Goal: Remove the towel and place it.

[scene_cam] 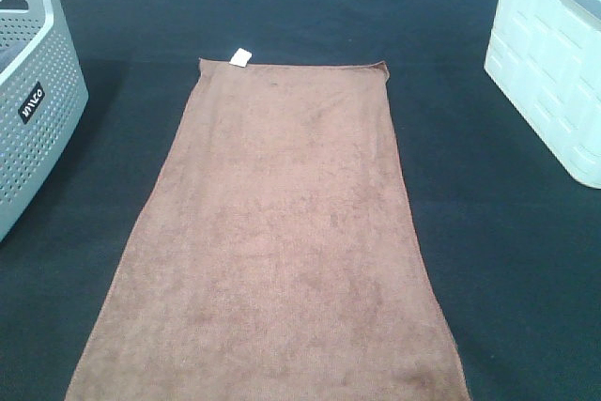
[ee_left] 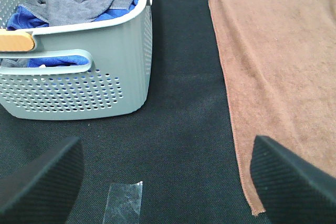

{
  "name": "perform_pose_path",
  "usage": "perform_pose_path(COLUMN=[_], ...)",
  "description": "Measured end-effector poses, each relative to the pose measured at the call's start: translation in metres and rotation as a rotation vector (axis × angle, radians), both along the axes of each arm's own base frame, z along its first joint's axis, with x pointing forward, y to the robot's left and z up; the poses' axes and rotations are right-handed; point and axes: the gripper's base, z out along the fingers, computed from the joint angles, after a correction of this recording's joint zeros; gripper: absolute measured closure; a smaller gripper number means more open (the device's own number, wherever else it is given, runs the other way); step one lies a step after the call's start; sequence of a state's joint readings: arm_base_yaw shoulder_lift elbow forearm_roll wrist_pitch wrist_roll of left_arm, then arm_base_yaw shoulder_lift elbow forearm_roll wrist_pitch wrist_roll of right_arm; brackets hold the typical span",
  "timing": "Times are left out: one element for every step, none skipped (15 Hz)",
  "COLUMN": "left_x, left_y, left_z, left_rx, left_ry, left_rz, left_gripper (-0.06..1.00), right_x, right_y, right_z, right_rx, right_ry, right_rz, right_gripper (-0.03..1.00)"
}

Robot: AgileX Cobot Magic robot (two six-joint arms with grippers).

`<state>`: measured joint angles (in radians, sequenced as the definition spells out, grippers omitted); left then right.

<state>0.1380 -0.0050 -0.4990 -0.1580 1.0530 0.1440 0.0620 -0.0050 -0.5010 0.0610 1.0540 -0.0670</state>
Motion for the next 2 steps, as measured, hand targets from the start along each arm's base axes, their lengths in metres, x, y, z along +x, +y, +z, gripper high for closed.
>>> perform_pose_path(left_x=[0.0,0.0], left_y=[0.0,0.0], left_z=[0.0,0.0], left_rx=[0.0,0.0], left_ry=[0.0,0.0], left_rz=[0.0,0.0], left_gripper=[0.13,0.13], right_x=[0.0,0.0], right_y=[0.0,0.0], right_z=[0.0,0.0], right_rx=[0.0,0.0], right_ry=[0.0,0.0], right_rz=[0.0,0.0], right_gripper=[0.29,0.29])
